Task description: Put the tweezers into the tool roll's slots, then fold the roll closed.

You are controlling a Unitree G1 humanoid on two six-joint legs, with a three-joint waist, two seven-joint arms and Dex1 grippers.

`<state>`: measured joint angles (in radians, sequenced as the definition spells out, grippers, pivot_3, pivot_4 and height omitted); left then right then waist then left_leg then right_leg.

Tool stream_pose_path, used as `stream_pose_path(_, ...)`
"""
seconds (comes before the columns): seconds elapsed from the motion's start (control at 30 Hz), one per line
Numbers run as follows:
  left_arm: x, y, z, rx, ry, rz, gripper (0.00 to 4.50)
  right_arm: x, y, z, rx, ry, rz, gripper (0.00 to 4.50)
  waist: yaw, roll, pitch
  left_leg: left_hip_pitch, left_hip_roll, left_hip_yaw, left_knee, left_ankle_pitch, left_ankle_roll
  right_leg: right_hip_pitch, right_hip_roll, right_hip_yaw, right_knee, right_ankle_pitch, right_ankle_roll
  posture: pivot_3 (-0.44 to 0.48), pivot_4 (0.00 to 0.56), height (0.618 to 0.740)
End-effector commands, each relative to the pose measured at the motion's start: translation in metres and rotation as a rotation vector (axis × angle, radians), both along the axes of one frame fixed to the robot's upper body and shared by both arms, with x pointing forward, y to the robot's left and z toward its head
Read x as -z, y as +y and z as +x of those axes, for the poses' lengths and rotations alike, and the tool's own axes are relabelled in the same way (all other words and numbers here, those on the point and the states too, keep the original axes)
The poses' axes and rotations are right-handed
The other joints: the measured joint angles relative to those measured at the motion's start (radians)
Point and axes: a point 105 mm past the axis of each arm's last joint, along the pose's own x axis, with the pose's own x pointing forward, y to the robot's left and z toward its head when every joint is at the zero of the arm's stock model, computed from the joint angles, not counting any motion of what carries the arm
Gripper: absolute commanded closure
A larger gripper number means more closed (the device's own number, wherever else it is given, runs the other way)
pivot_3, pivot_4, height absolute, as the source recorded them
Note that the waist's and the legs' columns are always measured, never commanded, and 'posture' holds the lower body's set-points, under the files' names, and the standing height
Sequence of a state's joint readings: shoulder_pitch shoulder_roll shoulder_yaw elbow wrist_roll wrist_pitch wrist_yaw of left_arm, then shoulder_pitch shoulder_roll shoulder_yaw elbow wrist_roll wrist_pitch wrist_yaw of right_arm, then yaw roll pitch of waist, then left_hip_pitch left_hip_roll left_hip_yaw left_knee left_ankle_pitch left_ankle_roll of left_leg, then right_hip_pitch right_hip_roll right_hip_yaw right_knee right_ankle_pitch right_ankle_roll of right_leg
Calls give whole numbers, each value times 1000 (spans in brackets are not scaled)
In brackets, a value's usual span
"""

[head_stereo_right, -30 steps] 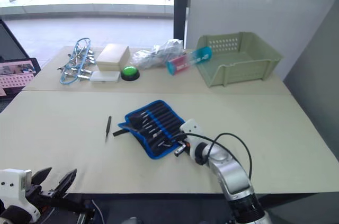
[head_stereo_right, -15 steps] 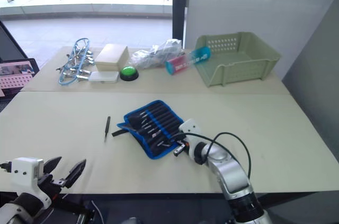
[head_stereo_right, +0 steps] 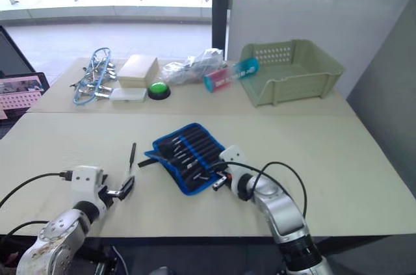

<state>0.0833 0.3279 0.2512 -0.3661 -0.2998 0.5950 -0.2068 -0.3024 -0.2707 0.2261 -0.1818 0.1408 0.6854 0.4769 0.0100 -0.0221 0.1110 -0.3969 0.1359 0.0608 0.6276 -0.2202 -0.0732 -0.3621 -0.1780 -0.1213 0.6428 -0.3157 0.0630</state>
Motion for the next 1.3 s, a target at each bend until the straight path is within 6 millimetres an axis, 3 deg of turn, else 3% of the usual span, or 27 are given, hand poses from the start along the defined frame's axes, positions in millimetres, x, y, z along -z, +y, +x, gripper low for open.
stream_pose_path(0.03, 22, -1, 11, -46, 85, 3, 38, 25, -7, -5, 30, 93, -44, 4500, 1, 2, -2, 1, 0, 0, 0, 0, 0, 1, 0, 0, 0, 0, 0, 0, 150, 722)
stream_pose_path(0.17, 34, -10, 27, -27, 116, 0, 38, 25, -7, -5, 35, 93, -41, 4500, 3, 9, -4, 7, 0, 0, -1, 0, 0, 7, 0, 0, -1, 0, 0, 0, 150, 722)
stream_pose_path(0.37, 35, -24, 33, 30, 112, -23, 1868, 24, -9, -5, 45, 89, -41, 4500, 4, 12, -6, 8, 0, 0, -1, 0, 0, 9, 0, 0, -2, 0, 0, 0, 150, 722)
stream_pose_path(0.63, 32, -24, 32, 34, 95, -25, 4479, 25, -10, -8, 46, 93, -44, 4500, 5, 12, -6, 7, 0, 0, -1, 0, 0, 9, 0, 0, -3, 0, 0, 0, 150, 722)
stream_pose_path(0.87, 16, -10, 31, 16, 45, -23, 4479, 25, -10, -9, 43, 96, -46, 4500, 3, 11, -6, 7, 0, 0, -2, -1, 1, 8, 0, 0, -3, 0, 0, 0, 150, 722)
stream_pose_path(0.93, 2, -1, 33, 12, 2, 3, 4479, 25, -10, -9, 43, 96, -46, 4500, 2, 10, -5, 7, 0, 0, -2, -1, 1, 8, 0, 0, -4, 0, 0, 0, 150, 722)
stream_pose_path(1.07, -47, 2, 42, 83, -118, 9, 4479, 26, -9, -11, 38, 98, -47, 4500, 1, 4, -1, 5, 0, 0, -3, -1, 1, 6, 0, 0, -3, 0, 0, 0, 150, 722)
stream_pose_path(1.17, -84, -13, 53, 215, -182, -17, 4479, 27, -8, -12, 34, 101, -47, 4500, 3, -1, 1, 2, 0, 0, -2, 0, 0, 3, 0, -1, -3, 0, 0, 0, 150, 722)
stream_pose_path(1.3, -104, -57, 61, 453, -164, -138, 4479, 28, -7, -13, 31, 102, -47, 4500, 2, -3, 1, -1, 0, -1, -1, 2, -4, 1, 0, -1, -2, 0, 0, 0, 150, 722)
